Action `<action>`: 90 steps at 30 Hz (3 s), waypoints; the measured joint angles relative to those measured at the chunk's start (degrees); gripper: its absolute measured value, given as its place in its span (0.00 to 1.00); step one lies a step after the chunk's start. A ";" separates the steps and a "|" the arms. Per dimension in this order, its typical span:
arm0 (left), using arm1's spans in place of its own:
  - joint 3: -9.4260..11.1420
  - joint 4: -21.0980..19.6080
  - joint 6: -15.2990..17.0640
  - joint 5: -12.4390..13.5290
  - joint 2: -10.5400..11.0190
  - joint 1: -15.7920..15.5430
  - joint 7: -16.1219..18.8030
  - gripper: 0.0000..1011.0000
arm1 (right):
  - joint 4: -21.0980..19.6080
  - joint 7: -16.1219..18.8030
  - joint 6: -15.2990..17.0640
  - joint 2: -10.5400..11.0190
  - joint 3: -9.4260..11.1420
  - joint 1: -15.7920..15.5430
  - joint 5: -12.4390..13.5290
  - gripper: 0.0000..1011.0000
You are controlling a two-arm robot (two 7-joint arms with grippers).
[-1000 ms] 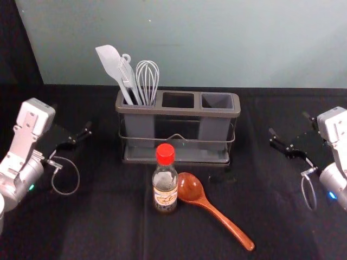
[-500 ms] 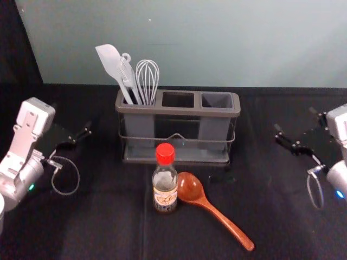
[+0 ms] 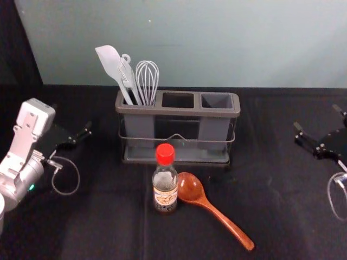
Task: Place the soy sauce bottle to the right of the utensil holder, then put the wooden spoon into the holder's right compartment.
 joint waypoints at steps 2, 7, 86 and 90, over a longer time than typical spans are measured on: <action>0.00 0.00 0.00 0.00 0.00 0.00 0.00 0.99 | -1.24 0.34 -0.54 0.57 0.95 -1.37 0.50 0.99; 0.00 0.00 0.00 0.00 0.00 0.00 0.00 0.99 | -5.49 2.69 -2.95 2.67 4.06 -6.13 2.26 0.99; 0.00 0.00 0.00 0.00 0.00 0.00 0.00 0.99 | -0.99 37.48 14.47 -5.22 -14.95 15.63 11.59 0.99; 0.00 0.00 0.00 0.00 0.00 0.00 0.00 0.99 | 0.97 37.40 14.78 -7.07 -16.44 17.79 11.21 0.99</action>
